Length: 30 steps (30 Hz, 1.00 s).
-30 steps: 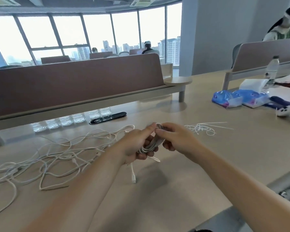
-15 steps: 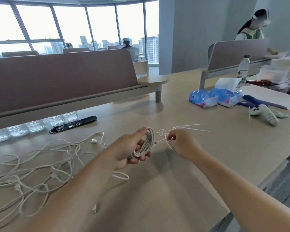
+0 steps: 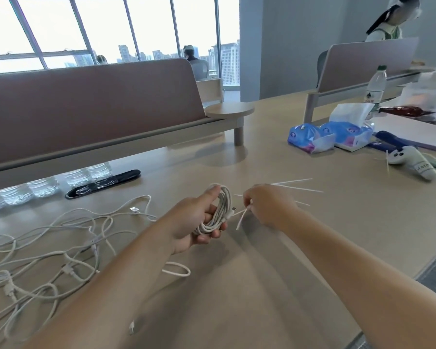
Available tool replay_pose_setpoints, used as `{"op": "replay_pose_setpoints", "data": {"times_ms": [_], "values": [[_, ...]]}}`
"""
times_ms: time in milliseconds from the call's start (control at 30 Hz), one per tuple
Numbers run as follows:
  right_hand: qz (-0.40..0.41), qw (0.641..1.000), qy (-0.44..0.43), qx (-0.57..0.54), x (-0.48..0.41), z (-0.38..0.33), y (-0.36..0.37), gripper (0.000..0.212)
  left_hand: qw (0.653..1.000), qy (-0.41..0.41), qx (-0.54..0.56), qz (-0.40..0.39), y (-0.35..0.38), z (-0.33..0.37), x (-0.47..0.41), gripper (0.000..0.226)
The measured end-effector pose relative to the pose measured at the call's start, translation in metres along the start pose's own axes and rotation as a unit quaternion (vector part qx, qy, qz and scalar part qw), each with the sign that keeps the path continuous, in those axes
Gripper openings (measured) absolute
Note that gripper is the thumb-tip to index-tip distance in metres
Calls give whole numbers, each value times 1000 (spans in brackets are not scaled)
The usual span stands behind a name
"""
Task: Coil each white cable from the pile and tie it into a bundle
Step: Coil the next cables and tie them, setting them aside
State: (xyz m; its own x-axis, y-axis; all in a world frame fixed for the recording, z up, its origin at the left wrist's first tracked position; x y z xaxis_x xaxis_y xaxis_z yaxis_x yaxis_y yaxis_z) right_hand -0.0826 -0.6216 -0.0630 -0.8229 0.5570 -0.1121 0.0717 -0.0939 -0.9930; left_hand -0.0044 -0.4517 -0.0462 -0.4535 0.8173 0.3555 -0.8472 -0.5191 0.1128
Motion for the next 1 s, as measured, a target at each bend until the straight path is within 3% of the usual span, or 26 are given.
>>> {"op": "replay_pose_setpoints", "data": {"times_ms": [133,333,467,667,833,1000], "values": [[5,999,-40,17,0,-1,0,18,1000,-1,4,-2,2,2,2,64],[27,998,-46,-41,6,5,-8,13,1000,-5,17,-3,1,6,11,63],[68,993,-22,-93,11,8,-20,12,1000,0,14,10,2,10,17,62],[65,981,44,-175,18,10,-38,16,999,14,26,12,0,18,31,62],[88,949,88,-291,22,4,-61,23,999,24,31,20,-7,24,48,62],[86,913,92,-389,29,-14,-85,16,998,35,41,19,-15,32,68,62]]}}
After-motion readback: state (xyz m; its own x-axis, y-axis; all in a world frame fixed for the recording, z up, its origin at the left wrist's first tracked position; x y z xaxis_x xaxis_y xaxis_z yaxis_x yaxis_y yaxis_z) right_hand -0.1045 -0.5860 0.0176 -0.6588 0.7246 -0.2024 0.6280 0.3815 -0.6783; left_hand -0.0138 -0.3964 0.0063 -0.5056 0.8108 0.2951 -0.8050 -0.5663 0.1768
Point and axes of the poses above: each hand's wrist, its own x-axis away from the middle knuckle, its own y-axis out of the palm, z = x × y, the point moved 5 cm from there along -x, towards the middle knuckle, and after that the axes turned 11 degrees about x, right-handed, at the moved point
